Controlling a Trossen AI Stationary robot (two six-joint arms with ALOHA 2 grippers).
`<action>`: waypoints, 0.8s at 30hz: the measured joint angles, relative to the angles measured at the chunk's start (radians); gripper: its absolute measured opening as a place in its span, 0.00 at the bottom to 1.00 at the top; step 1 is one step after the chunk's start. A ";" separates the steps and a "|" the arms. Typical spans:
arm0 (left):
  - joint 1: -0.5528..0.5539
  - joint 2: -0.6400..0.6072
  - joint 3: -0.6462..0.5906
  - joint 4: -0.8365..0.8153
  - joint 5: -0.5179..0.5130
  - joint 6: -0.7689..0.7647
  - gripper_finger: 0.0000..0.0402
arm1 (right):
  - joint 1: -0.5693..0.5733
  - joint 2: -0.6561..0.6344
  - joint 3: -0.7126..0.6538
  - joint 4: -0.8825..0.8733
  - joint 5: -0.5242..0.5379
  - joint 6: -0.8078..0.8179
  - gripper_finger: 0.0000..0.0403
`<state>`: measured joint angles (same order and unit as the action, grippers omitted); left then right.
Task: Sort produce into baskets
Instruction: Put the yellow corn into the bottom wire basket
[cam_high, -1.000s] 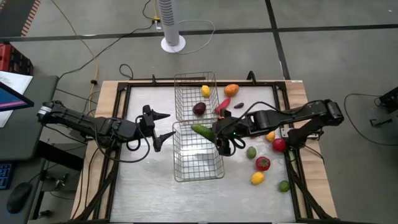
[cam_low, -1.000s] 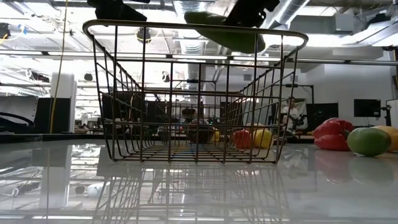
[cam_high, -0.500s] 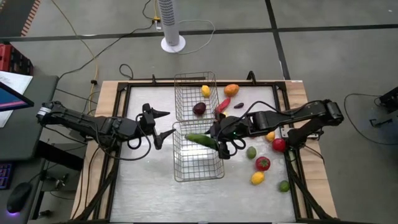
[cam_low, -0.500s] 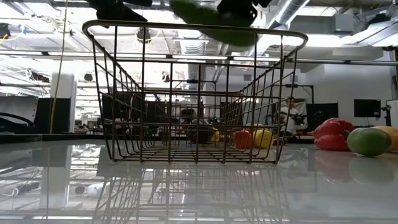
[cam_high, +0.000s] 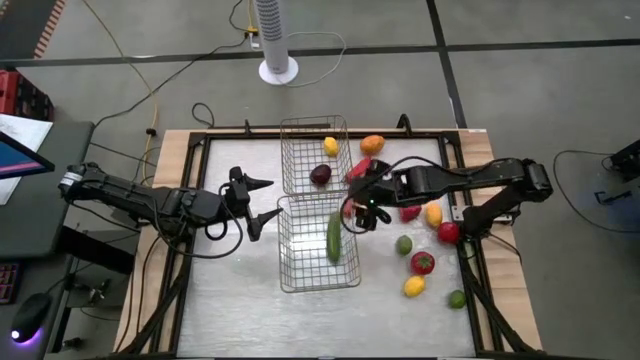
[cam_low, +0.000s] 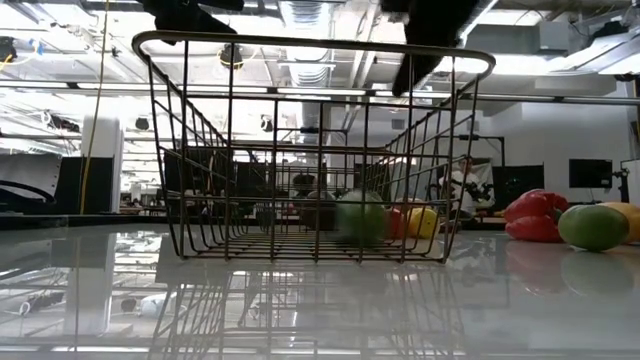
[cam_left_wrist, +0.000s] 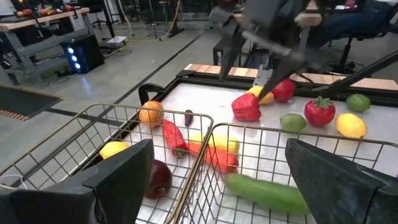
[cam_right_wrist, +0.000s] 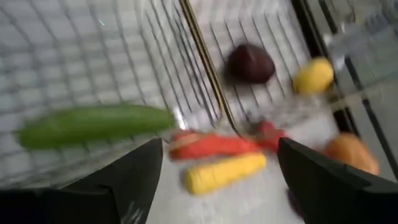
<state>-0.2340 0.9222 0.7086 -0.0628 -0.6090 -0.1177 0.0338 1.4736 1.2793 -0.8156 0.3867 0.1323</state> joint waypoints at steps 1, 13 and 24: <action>0.000 0.000 0.000 -0.001 0.000 0.000 0.88 | -0.014 -0.012 -0.031 0.001 -0.001 0.007 0.83; 0.000 0.000 0.000 -0.012 -0.002 -0.003 0.88 | -0.187 -0.153 -0.394 0.269 -0.095 0.128 0.80; 0.000 0.000 0.000 -0.009 -0.004 -0.023 0.88 | -0.214 0.055 -0.480 0.502 -0.157 0.208 0.80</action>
<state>-0.2337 0.9222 0.7086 -0.0719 -0.6128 -0.1412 -0.1806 1.5283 0.7990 -0.3138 0.2295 0.3404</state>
